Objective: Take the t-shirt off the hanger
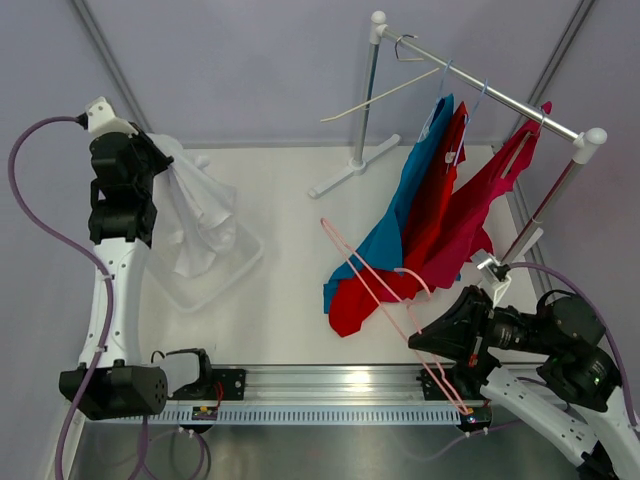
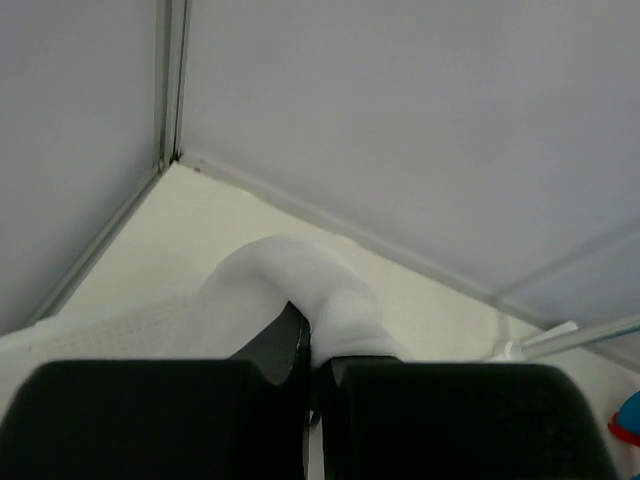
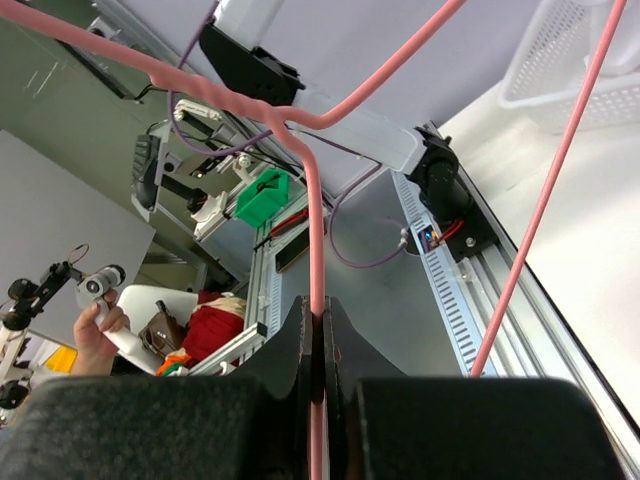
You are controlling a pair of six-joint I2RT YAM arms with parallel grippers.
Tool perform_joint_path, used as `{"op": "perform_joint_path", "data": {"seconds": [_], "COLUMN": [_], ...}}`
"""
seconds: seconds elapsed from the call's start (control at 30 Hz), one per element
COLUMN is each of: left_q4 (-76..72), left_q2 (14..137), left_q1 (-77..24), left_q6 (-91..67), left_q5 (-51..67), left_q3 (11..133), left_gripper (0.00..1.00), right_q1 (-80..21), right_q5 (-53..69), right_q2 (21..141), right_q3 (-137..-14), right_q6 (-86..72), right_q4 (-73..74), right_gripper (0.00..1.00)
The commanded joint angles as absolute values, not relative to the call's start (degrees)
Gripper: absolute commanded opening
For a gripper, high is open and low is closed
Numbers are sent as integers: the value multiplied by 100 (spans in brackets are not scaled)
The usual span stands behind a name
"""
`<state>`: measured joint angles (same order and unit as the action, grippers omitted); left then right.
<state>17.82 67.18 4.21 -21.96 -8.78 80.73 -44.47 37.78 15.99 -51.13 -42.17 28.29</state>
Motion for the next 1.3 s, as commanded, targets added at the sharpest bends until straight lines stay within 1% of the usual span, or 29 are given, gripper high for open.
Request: {"op": "perform_joint_path", "data": {"seconds": [0.0, 0.1, 0.17, 0.3, 0.33, 0.37, 0.4, 0.47, 0.5, 0.53, 0.6, 0.63, 0.67, 0.8, 0.93, 0.97, 1.03, 1.07, 1.1, 1.2, 1.27], "left_q4": [1012, 958, 958, 975, 984, 984, 1002, 1037, 1046, 1072, 1133, 1160, 1195, 1309, 1511, 1642, 1705, 1731, 1723, 1766, 1828], "left_q2": [6495, 6513, 6521, 6416, 6373, 6285, 6223, 5987, 5881, 5784, 5486, 5389, 5301, 4660, 3974, 3842, 3500, 3411, 3332, 3200, 3024], "left_q1": [667, 721, 712, 712, 712, 721, 712, 712, 703, 712, 712, 712, 721, 528, -148, -236, -360, -395, -422, -623, -764], "left_q6": [-2390, -2356, -2338, -2591, -2671, -2750, -2855, -2953, -3005, -3015, -3076, -3102, -3146, -3208, -3138, -3129, -3138, -3146, -3146, -2910, -2822], "left_q5": [-299, -430, -737, -1423, -1546, -1564, -1547, -1564, -1582, -1678, -1766, -1749, -1697, -1021, -484, -388, 445, 761, 1539, 2895, 3373], "left_q3": [7631, 7410, 7234, 6549, 6400, 6146, 6039, 5776, 5696, 5643, 5502, 5485, 5484, 5528, 5467, 5423, 5169, 5064, 4949, 4536, 4211], "left_gripper": [0, 0, 0, 0, 2, 6, 14, 23, 36, 44, 67, 93, 99, 99, 99, 99, 99, 99, 99, 99, 99], "right_q1": [-4430, -4430, -4430, -4421, -4430, -4430, -4430, -4430, -4430, -4430, -4430, -4430, -4456, -4535, -4640, -4667, -4676, -4676, -4667, -4667, -4658], "right_q5": [3691, 3622, 3437, 2473, 2235, 2015, 1569, 1101, 768, 617, 310, 195, -129, -834, -1283, -1562, -1800, -2106, -2257, -2811, -3170], "right_q2": [1679, 1722, 1810, 2179, 2293, 2477, 2566, 2847, 2926, 3092, 3251, 3409, 3506, 3928, 4833, 4999, 5483, 5641, 5938, 6527, 6819], "right_q3": [-5002, -4931, -4939, -4948, -4940, -4913, -4896, -4930, -4939, -5018, -5071, -5089, -5124, -5142, -5615, -5729, -6116, -6265, -6562, -7090, -7442], "right_q6": [-4175, -4166, -4088, -4200, -4306, -4550, -4648, -4956, -5044, -5236, -5439, -5606, -5668, -5915, -5924, -5889, -5766, -5705, -5626, -5546, -5546], "right_q4": [2813, 2786, 2839, 2542, 2383, 2008, 1813, 1418, 1276, 1153, 679, 477, 422, -182, -553, -580, -615, -572, -536, -308, -124], "right_gripper": [0, 0, 0, 0, 0, 0, 0, 0, 0, 0, 0, 0, 0, 0, 0, 0, 0, 0, 0, 0, 0]}}
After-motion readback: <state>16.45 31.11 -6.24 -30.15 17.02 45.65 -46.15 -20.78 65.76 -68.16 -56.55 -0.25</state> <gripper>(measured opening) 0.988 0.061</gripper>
